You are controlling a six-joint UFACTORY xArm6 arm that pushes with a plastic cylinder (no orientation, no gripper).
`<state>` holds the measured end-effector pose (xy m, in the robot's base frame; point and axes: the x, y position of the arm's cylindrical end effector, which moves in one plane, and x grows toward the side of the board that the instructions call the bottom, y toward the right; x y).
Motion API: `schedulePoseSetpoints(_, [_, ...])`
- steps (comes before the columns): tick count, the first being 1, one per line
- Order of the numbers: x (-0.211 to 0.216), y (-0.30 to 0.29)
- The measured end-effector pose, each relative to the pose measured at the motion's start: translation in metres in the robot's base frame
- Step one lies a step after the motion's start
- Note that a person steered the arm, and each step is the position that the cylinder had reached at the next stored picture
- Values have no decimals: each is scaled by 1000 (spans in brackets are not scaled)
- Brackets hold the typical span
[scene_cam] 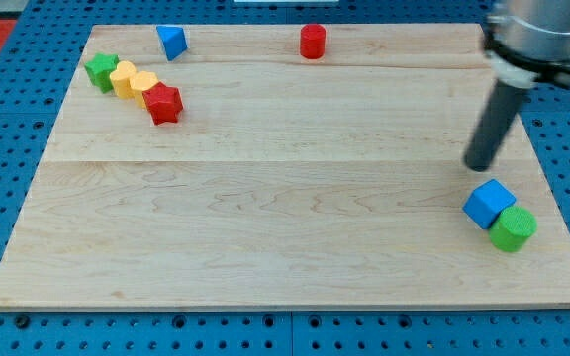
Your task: Push the green star into the yellow blocks
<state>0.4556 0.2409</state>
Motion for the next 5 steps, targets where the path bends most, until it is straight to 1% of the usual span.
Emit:
schedulePoseSetpoints(1, [48, 67])
schedulePoseSetpoints(2, [98, 59])
schedulePoseSetpoints(3, [108, 6])
schedulePoseSetpoints(4, [98, -8])
schedulePoseSetpoints(5, [94, -6])
